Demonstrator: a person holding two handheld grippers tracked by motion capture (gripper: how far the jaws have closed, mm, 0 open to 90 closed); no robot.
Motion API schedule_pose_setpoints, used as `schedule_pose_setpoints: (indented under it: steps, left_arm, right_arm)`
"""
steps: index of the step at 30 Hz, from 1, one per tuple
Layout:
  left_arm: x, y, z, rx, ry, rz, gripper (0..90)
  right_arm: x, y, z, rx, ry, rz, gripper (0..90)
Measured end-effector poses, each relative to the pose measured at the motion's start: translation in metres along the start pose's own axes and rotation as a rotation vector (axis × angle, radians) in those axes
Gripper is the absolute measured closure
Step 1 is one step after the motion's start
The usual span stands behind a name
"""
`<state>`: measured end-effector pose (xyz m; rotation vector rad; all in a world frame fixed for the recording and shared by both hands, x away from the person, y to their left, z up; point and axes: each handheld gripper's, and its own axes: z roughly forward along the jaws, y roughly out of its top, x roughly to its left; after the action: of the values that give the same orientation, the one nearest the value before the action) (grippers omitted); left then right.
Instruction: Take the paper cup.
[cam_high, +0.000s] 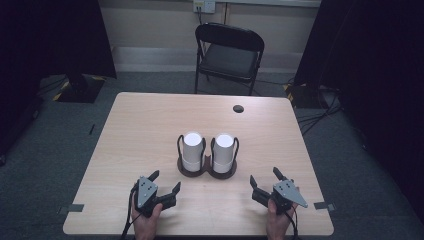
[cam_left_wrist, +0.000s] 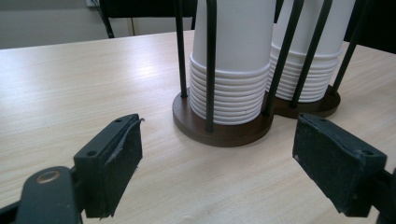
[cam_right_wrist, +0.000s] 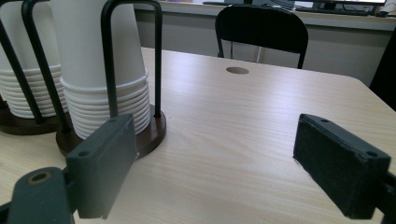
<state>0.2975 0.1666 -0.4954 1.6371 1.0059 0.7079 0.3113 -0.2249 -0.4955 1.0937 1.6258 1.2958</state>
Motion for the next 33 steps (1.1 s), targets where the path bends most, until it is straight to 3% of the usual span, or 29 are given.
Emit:
schedule_pose_setpoints:
  steps: [7, 8, 12, 14, 16, 20, 33]
  left_arm:
    - [0.003, -0.002, -0.004, -0.037, 0.000, -0.026, 16.9]
    - [0.006, -0.001, -0.004, -0.037, -0.023, -0.038, 17.0]
    - [0.009, 0.001, -0.003, -0.023, -0.032, -0.060, 18.9]
    - [0.010, 0.001, -0.006, -0.043, -0.082, -0.073, 19.1]
    - [0.010, 0.001, -0.006, -0.042, -0.080, -0.071, 20.3]
    - [0.005, 0.002, -0.006, -0.039, -0.088, -0.090, 22.2]
    - [-0.014, 0.018, 0.000, -0.051, -0.191, -0.071, 24.4]
  right_arm:
    - [-0.002, -0.001, -0.003, -0.027, -0.057, 0.051, 12.3]
    - [-0.002, -0.001, -0.003, -0.021, -0.055, 0.056, 12.4]
    - [-0.001, -0.001, -0.003, -0.014, -0.054, 0.042, 12.4]
    - [0.000, -0.001, -0.003, -0.011, -0.061, 0.037, 12.3]
    - [0.000, -0.001, -0.004, -0.006, -0.070, 0.035, 12.4]
    - [0.000, -0.001, -0.005, -0.008, -0.057, 0.044, 12.5]
    - [-0.002, -0.001, -0.005, 0.001, -0.030, 0.057, 12.6]
